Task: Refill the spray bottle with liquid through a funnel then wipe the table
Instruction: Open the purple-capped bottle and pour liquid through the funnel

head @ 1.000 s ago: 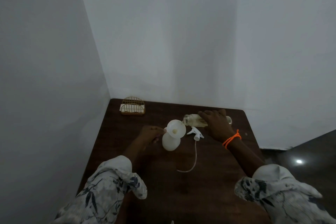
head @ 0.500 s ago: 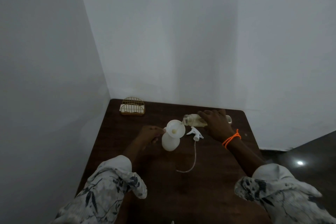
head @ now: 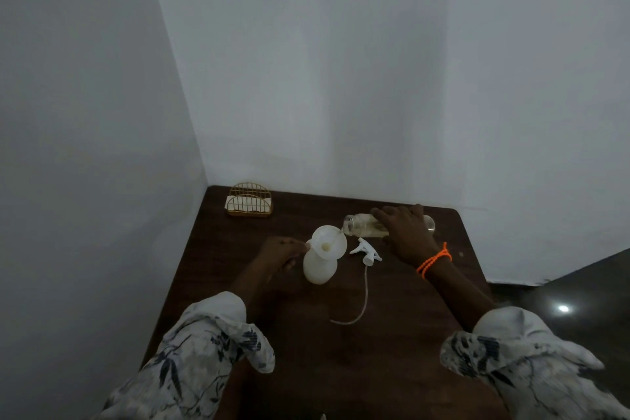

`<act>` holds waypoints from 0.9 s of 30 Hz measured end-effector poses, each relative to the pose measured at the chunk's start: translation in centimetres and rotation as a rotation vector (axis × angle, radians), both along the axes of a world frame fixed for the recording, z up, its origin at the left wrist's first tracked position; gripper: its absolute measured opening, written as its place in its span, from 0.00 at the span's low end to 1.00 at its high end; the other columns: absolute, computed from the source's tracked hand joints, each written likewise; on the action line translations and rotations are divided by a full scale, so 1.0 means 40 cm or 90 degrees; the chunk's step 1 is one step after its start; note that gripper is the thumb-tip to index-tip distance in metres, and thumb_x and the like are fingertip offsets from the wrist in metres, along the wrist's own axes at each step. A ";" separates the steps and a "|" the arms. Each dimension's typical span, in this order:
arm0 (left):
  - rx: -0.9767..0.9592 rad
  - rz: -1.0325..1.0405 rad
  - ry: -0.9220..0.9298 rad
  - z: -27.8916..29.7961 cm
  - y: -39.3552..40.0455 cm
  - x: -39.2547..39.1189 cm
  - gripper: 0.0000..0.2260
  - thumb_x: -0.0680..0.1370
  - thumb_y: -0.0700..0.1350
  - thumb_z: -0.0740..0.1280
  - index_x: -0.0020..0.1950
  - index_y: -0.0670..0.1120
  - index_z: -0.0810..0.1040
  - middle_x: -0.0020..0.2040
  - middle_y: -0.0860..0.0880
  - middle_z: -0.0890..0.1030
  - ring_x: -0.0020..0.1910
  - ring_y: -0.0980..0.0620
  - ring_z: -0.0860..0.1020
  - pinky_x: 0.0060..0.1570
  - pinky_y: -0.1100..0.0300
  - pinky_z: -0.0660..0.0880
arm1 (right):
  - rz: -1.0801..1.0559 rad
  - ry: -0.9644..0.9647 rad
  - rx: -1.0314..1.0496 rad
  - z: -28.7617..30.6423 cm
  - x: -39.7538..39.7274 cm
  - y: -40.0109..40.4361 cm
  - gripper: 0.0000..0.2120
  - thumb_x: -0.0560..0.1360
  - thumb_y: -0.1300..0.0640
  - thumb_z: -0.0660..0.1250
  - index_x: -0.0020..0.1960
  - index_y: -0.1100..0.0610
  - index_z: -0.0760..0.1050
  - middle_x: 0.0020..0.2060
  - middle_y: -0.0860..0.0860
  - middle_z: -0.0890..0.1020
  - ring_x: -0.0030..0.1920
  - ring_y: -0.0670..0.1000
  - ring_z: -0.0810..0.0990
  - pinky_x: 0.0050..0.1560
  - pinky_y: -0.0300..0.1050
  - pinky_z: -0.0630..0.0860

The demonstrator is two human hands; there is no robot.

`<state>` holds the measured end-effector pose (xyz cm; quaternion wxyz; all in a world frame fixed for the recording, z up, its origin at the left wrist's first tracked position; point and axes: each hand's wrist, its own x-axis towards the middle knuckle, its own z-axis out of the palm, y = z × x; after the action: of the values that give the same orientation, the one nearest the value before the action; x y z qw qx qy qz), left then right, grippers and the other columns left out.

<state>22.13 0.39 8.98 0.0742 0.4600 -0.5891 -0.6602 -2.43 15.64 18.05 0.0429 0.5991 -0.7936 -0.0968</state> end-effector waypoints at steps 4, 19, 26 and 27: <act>-0.008 -0.006 -0.006 -0.006 -0.007 0.001 0.07 0.77 0.46 0.74 0.53 0.45 0.85 0.35 0.46 0.79 0.31 0.53 0.74 0.30 0.61 0.71 | 0.000 0.001 -0.006 0.000 0.002 0.001 0.28 0.73 0.54 0.70 0.72 0.49 0.69 0.62 0.49 0.80 0.60 0.55 0.79 0.59 0.54 0.65; 0.006 -0.007 -0.003 -0.019 -0.010 0.001 0.06 0.77 0.46 0.74 0.52 0.47 0.85 0.34 0.46 0.79 0.31 0.52 0.74 0.30 0.60 0.72 | -0.004 0.003 -0.001 -0.004 0.005 -0.002 0.28 0.73 0.53 0.71 0.71 0.49 0.69 0.61 0.49 0.80 0.58 0.55 0.79 0.58 0.56 0.65; 0.007 -0.015 -0.013 -0.018 -0.012 -0.002 0.08 0.78 0.47 0.73 0.54 0.46 0.84 0.34 0.47 0.78 0.31 0.53 0.73 0.31 0.61 0.72 | -0.009 0.012 -0.002 -0.006 0.011 -0.006 0.27 0.73 0.55 0.70 0.71 0.48 0.70 0.62 0.50 0.80 0.59 0.56 0.79 0.58 0.56 0.65; 0.009 -0.016 -0.011 -0.017 -0.012 -0.002 0.08 0.78 0.46 0.73 0.55 0.46 0.84 0.33 0.47 0.78 0.31 0.53 0.73 0.31 0.61 0.71 | -0.009 0.012 -0.005 -0.006 0.012 -0.007 0.27 0.73 0.55 0.71 0.71 0.49 0.70 0.62 0.50 0.80 0.59 0.56 0.79 0.58 0.56 0.65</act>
<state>22.06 -0.07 8.29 0.0572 0.4587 -0.5907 -0.6614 -1.93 15.37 17.81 0.0518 0.5923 -0.7978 -0.0999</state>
